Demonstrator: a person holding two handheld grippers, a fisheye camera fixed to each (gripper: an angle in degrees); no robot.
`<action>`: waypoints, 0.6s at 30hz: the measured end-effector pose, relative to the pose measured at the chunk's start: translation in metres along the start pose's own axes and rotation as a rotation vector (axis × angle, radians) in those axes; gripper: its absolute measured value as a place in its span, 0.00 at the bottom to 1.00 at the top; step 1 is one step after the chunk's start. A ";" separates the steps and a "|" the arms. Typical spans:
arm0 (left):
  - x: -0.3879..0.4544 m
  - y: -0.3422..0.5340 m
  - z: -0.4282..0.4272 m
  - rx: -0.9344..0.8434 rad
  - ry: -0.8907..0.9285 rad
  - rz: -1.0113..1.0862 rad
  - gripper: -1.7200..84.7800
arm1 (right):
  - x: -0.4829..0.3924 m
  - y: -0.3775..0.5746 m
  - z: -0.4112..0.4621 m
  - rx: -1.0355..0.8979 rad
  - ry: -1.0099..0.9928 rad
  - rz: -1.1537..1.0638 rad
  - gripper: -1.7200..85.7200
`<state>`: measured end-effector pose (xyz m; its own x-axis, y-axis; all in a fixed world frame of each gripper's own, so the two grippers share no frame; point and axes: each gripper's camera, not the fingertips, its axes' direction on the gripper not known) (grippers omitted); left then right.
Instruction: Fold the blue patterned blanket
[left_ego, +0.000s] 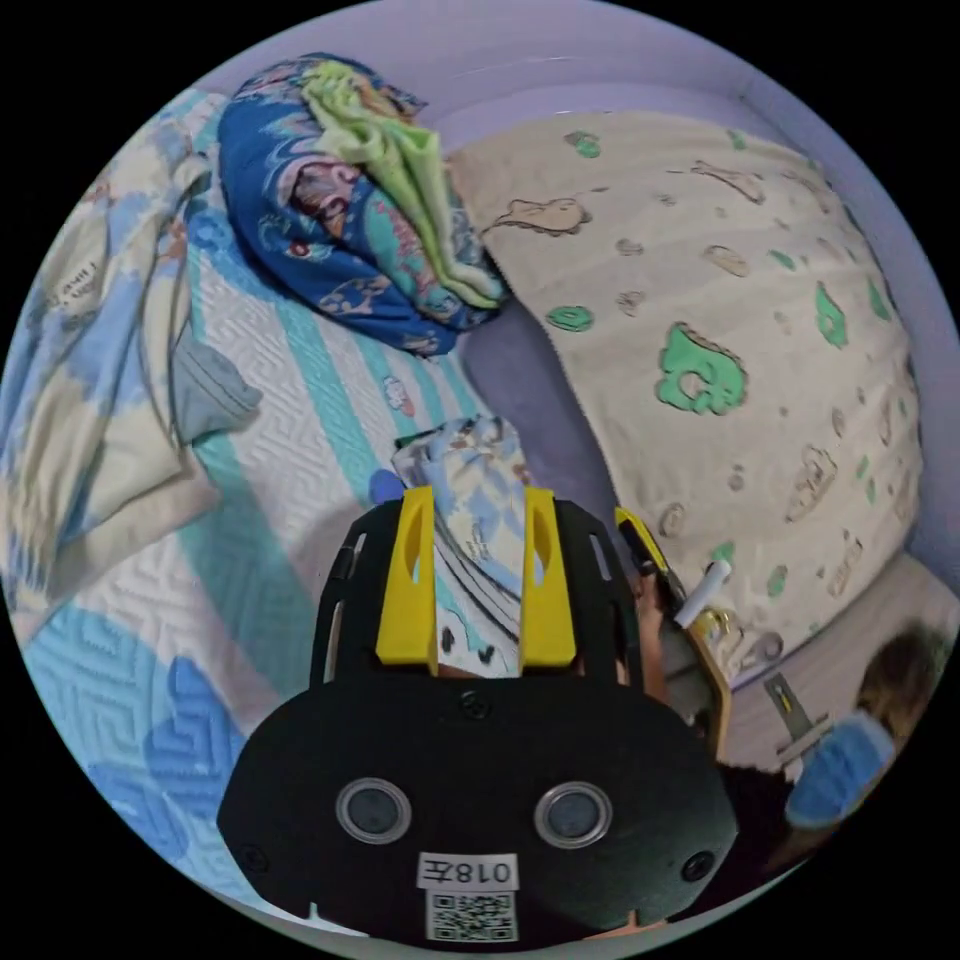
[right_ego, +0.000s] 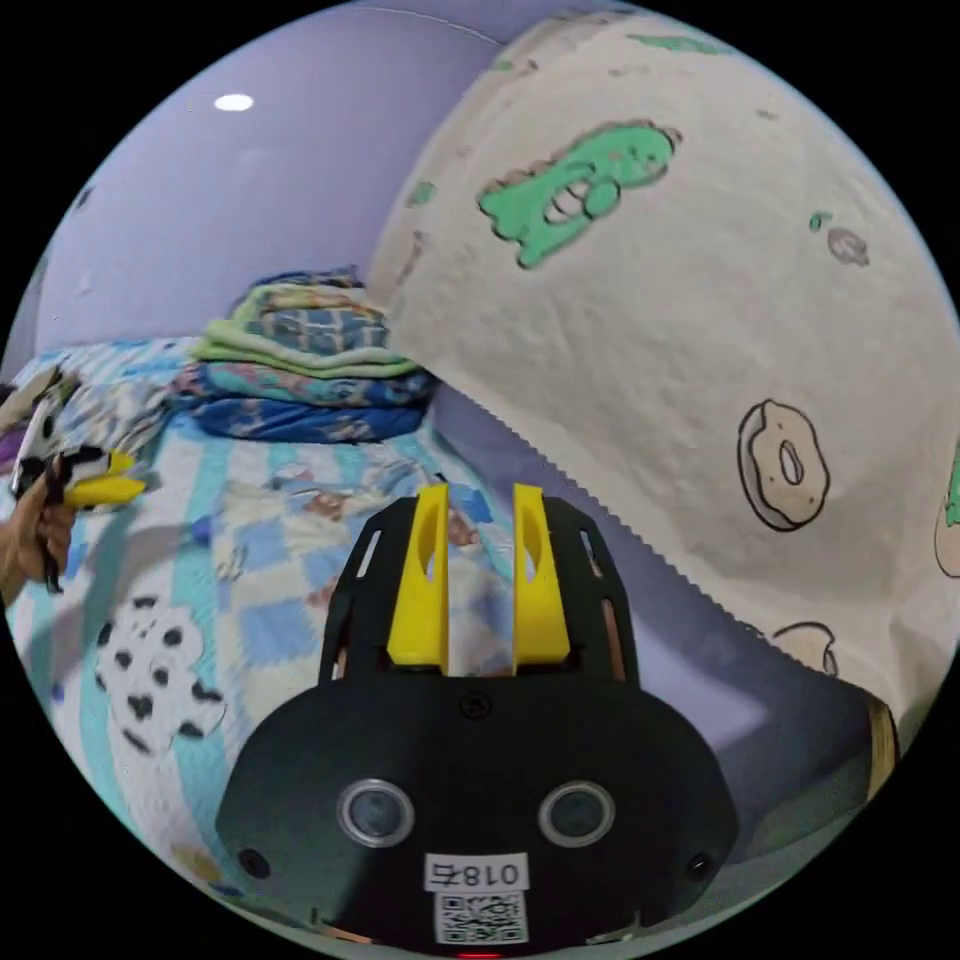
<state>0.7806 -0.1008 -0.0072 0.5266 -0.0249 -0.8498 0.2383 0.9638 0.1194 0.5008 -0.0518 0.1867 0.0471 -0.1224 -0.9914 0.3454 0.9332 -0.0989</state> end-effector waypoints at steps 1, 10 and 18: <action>0.011 0.009 -0.018 -0.022 0.041 0.055 0.15 | -0.003 0.004 -0.006 0.012 -0.025 -0.028 0.12; 0.071 0.113 -0.131 -0.185 -0.065 0.239 0.12 | -0.070 0.052 0.007 -0.198 -0.093 -0.283 0.06; 0.066 0.124 -0.183 0.106 0.151 0.241 0.11 | -0.029 0.020 0.027 -0.214 -0.161 -0.123 0.05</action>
<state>0.6959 0.0658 -0.1427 0.4529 0.2490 -0.8561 0.2093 0.9037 0.3736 0.5318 -0.0385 0.2162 0.1708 -0.2753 -0.9461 0.1532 0.9559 -0.2505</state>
